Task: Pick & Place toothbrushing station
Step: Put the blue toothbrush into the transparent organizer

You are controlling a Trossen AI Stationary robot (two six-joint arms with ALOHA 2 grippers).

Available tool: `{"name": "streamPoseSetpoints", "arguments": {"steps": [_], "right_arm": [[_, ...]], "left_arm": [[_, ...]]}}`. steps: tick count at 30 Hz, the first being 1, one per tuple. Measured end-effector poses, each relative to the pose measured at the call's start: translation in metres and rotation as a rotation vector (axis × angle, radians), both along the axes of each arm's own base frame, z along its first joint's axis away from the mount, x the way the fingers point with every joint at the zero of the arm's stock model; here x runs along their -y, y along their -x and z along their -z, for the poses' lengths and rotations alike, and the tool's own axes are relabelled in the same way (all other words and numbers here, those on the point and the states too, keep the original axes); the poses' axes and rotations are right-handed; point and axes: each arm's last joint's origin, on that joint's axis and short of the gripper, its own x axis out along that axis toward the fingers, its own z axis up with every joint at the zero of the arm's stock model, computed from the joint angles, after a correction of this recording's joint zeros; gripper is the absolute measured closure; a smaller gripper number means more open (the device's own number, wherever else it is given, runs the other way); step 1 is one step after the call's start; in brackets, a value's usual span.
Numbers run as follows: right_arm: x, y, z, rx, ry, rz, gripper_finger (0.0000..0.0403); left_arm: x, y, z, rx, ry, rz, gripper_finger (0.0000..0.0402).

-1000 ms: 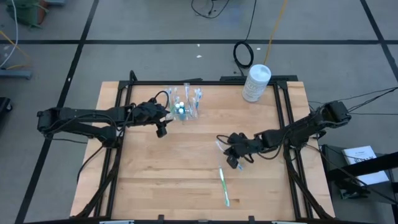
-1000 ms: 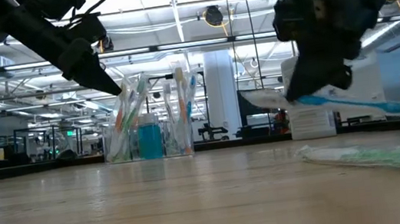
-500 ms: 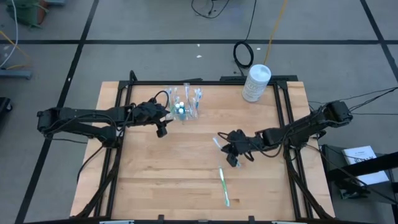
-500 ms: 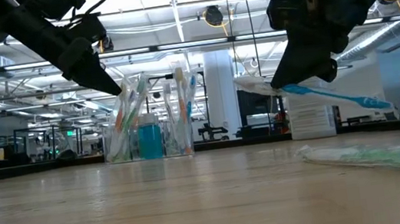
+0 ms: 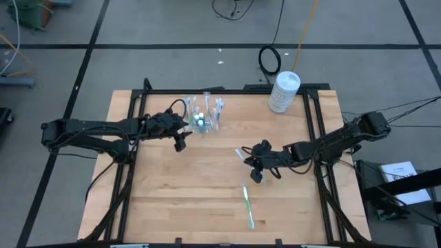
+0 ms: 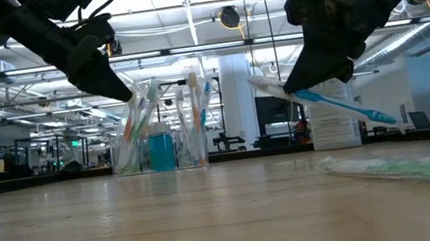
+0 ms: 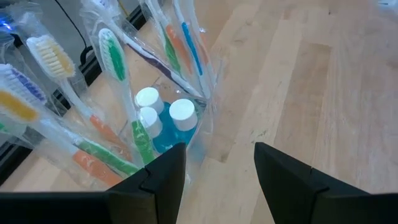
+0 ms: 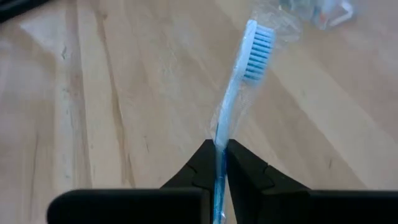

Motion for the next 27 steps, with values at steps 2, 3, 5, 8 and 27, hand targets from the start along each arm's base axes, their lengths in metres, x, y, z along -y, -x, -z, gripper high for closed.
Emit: {"name": "streamPoseSetpoints", "arguments": {"steps": [2, 3, 5, 8, 27], "right_arm": [[0.000, -0.001, -0.002, 0.023, 0.019, 0.008, 0.0387], [0.000, -0.002, -0.003, 0.038, 0.033, 0.012, 0.0387], [0.000, -0.004, -0.006, 0.067, 0.054, -0.005, 0.0387], [-0.001, -0.007, -0.010, 0.114, 0.095, -0.040, 0.0387], [-0.003, -0.015, -0.025, 0.257, 0.283, -0.158, 0.0387]], "left_arm": [[0.000, -0.001, -0.001, 0.017, 0.002, -0.003, 0.0204], [0.001, -0.001, -0.002, 0.025, 0.001, 0.000, 0.0204], [0.002, -0.003, -0.003, 0.045, -0.002, 0.006, 0.0204], [0.005, -0.005, -0.006, 0.079, 0.000, 0.015, 0.0204], [0.028, -0.015, -0.018, 0.261, 0.098, 0.062, 0.0204]]}}
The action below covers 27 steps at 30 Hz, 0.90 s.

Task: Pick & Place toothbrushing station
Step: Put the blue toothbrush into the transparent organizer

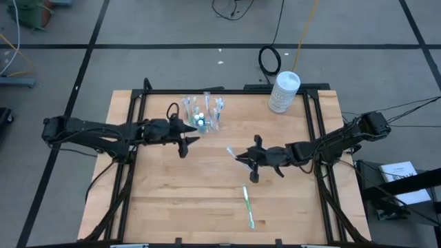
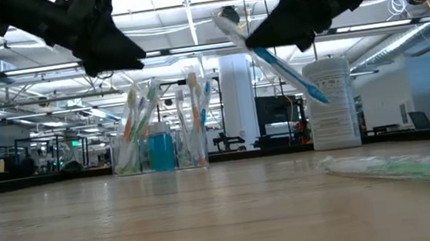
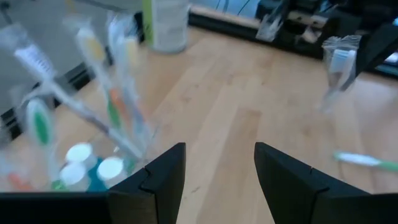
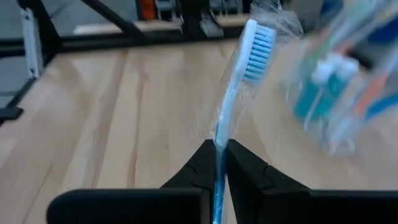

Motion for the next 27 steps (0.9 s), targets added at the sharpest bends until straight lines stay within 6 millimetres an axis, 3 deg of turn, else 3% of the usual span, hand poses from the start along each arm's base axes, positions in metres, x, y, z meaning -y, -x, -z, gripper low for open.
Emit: {"name": "streamPoseSetpoints", "arguments": {"steps": [9, 13, 27], "right_arm": [[0.001, -0.007, -0.024, 0.231, 0.162, -0.055, 0.0387], [0.007, -0.009, -0.033, 0.315, 0.185, -0.031, 0.0382], [0.038, -0.013, -0.039, 0.373, 0.186, 0.086, 0.0381]], "left_arm": [[0.016, -0.007, -0.018, 0.191, -0.007, 0.083, 0.0204], [0.025, -0.008, -0.022, 0.240, -0.003, 0.231, 0.0204], [0.033, -0.008, -0.023, 0.230, -0.099, 0.339, 0.0204]]}}
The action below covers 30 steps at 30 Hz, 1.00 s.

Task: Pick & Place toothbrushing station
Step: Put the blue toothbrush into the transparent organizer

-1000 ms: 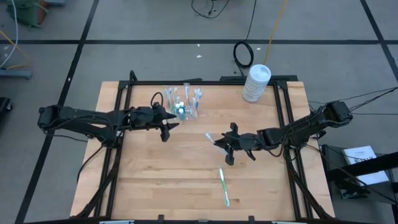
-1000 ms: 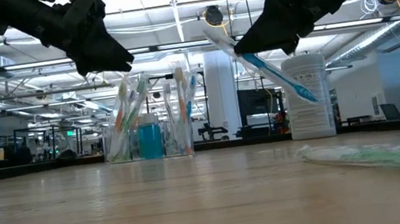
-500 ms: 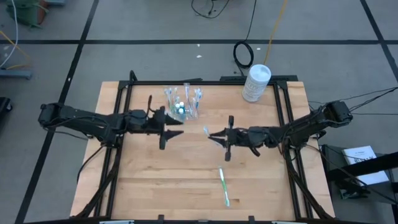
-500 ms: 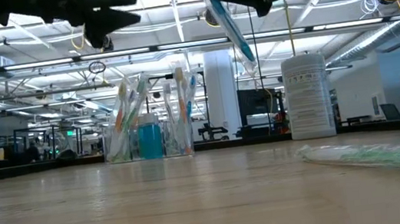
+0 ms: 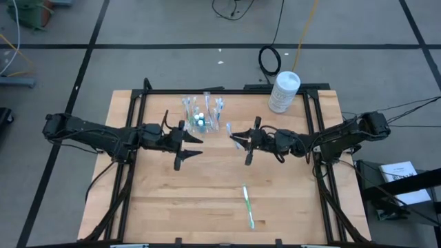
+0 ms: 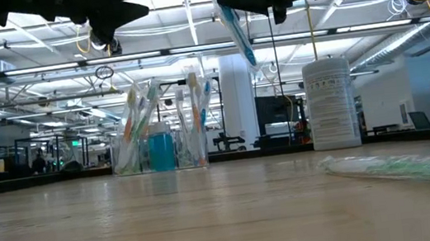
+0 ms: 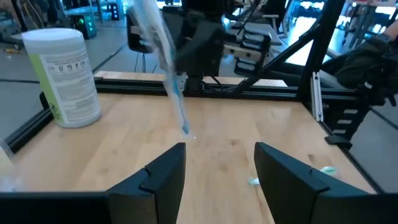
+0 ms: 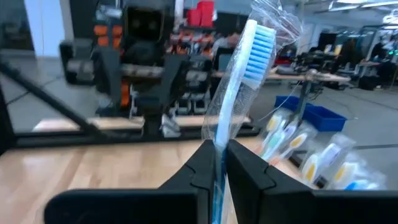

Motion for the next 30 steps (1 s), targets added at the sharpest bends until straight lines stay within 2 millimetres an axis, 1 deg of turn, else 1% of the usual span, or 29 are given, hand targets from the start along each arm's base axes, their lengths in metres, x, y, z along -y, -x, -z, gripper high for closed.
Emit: {"name": "streamPoseSetpoints", "arguments": {"steps": [9, 17, 24, 30], "right_arm": [[0.009, 0.000, -0.004, 0.039, 0.001, 0.033, 0.0381], [0.018, -0.001, -0.004, 0.035, 0.037, 0.059, 0.0383], [0.034, -0.009, 0.002, 0.078, 0.057, -0.022, 0.0383], [0.049, -0.017, 0.012, 0.123, 0.062, 0.030, 0.0384]], "left_arm": [[0.000, 0.000, 0.000, 0.001, -0.056, 0.009, 0.0204], [0.000, 0.000, 0.000, 0.002, -0.058, 0.008, 0.0204], [0.000, 0.000, 0.000, 0.001, -0.071, 0.010, 0.0204], [-0.001, 0.000, 0.000, 0.004, -0.135, 0.007, 0.0204]]}}
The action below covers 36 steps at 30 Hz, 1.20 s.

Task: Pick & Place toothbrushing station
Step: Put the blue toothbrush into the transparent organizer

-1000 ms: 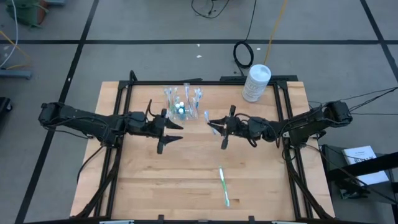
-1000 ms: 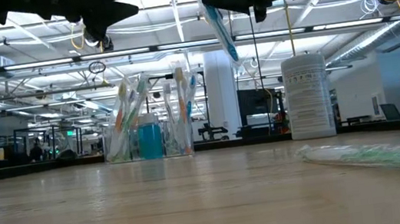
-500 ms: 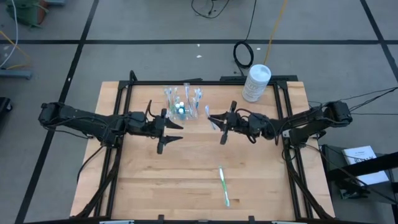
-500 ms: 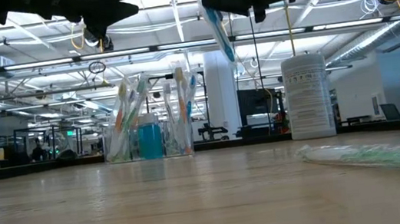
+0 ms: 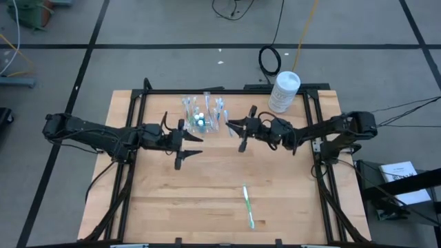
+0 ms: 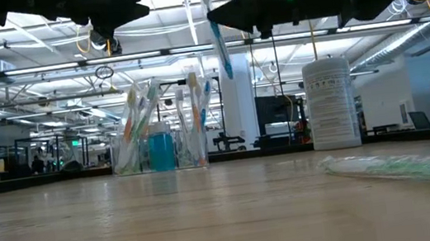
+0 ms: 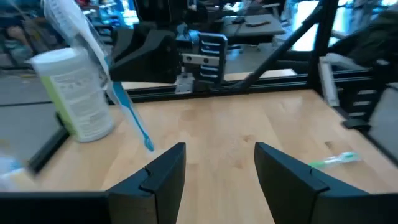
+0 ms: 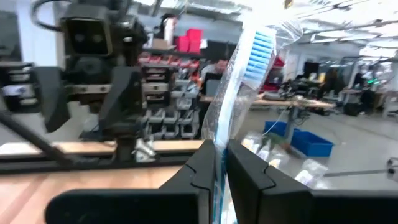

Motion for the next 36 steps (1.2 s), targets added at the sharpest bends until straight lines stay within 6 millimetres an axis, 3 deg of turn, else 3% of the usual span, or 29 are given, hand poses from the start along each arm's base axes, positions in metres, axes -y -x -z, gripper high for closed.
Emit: {"name": "streamPoseSetpoints", "arguments": {"steps": [7, 14, 21, 29, 36], "right_arm": [[0.017, -0.009, 0.010, 0.129, 0.015, 0.051, 0.0384], [0.029, -0.033, 0.037, 0.168, 0.031, 0.078, 0.0384], [0.034, -0.065, 0.054, 0.124, 0.155, 0.130, 0.0384], [0.051, -0.088, 0.071, 0.026, 0.298, 0.281, 0.0384], [0.060, -0.095, 0.091, -0.058, 0.219, 0.285, 0.0381]], "left_arm": [[-0.004, 0.002, -0.003, 0.012, -0.100, -0.117, 0.0204], [-0.009, 0.003, -0.006, 0.022, -0.225, -0.272, 0.0204], [-0.010, 0.004, -0.006, 0.013, -0.235, -0.300, 0.0204], [-0.010, 0.004, -0.005, 0.003, -0.253, -0.296, 0.0204], [-0.010, 0.004, -0.003, -0.013, -0.256, -0.294, 0.0204]]}}
